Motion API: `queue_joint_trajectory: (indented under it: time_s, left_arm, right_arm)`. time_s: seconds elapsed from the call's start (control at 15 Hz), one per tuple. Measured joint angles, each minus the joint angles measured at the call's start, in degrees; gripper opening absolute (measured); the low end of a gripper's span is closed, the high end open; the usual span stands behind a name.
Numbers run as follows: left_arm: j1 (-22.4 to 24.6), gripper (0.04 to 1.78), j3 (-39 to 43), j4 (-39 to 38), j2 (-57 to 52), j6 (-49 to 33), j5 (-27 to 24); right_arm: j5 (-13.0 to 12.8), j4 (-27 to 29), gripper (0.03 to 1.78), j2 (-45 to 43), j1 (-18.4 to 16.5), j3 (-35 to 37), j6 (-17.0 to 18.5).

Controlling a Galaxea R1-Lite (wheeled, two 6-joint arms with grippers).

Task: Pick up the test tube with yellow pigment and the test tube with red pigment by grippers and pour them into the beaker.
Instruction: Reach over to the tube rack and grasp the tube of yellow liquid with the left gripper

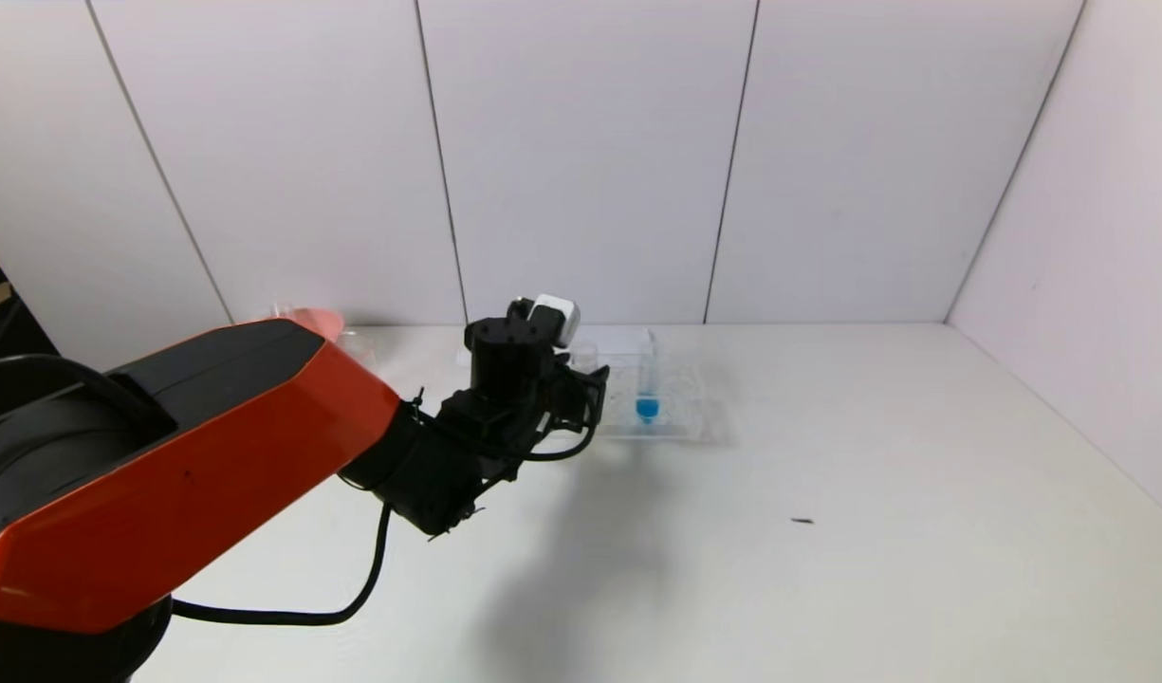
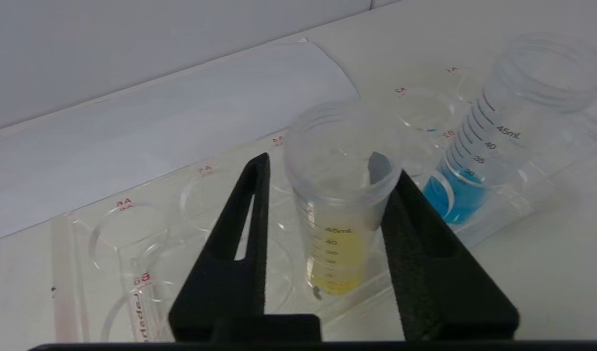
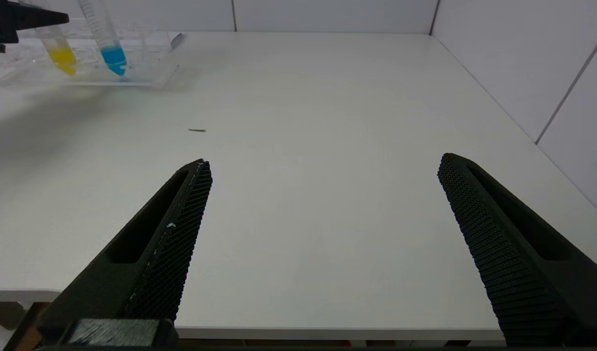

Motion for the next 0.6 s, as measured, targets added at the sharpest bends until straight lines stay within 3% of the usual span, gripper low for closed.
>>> queue_joint_trajectory:
  time_s: [0.13, 0.6]
  left_arm:
    - [0.0, 0.47, 0.0, 0.0, 0.0, 0.0, -0.1]
    - [0.0, 0.45, 0.3, 0.0, -0.3, 0.2, 0.2]
  right_arm:
    - [0.0, 0.0, 1.7, 0.0, 0.0, 0.0, 0.0]
    - [0.0, 0.0, 1.7, 0.0, 0.0, 0.0, 0.0]
